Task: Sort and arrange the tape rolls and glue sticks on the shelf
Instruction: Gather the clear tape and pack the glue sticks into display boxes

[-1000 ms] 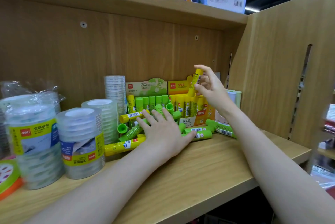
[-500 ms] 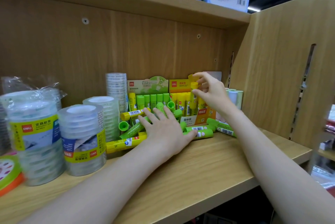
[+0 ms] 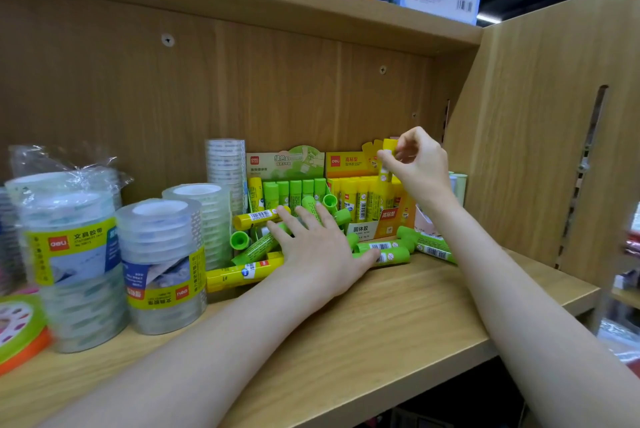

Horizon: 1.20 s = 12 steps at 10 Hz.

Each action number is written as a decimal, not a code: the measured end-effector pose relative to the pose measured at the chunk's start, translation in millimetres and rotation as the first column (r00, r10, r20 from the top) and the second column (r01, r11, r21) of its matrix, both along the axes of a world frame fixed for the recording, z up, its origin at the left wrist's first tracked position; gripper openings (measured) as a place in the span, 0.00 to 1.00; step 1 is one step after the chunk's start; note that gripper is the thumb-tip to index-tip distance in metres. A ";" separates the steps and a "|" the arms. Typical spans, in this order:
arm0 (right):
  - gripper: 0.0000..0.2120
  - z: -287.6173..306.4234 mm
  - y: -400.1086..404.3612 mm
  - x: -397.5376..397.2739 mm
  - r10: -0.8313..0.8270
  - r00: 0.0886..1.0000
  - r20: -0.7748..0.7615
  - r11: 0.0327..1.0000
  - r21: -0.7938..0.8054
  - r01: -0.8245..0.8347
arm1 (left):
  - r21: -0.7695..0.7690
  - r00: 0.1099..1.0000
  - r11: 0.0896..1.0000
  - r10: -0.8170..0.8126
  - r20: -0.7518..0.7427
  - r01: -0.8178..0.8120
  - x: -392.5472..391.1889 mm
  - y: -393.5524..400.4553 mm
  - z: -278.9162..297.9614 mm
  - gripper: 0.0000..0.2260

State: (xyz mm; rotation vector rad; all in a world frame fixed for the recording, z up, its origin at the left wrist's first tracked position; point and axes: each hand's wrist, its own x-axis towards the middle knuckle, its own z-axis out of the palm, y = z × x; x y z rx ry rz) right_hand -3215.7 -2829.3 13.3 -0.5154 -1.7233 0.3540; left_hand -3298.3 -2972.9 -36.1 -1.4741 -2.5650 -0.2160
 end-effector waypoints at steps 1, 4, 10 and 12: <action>0.06 0.9 -0.8 2.2 0.022 1.000 -0.003 1.000 0.021 -0.022 | -0.003 1.000 1.000 -0.001 -0.007 0.001 -0.1 -0.6 0.1 0.47; 0.10 -2.4 -1.2 1.8 0.014 0.832 0.554 1.000 -0.021 -0.002 | -0.001 1.000 1.000 -0.001 -0.007 0.001 0.1 -0.4 0.1 0.47; 0.19 -19.1 5.4 -14.4 -0.370 0.660 0.654 0.927 0.311 0.211 | 0.007 1.000 1.000 -0.002 -0.010 0.002 0.0 -0.9 -0.1 0.47; 0.11 -15.8 6.0 1.3 -0.169 0.870 0.463 0.982 0.151 0.110 | -0.001 1.000 1.000 -0.004 -0.011 0.004 0.3 -2.0 -0.1 0.47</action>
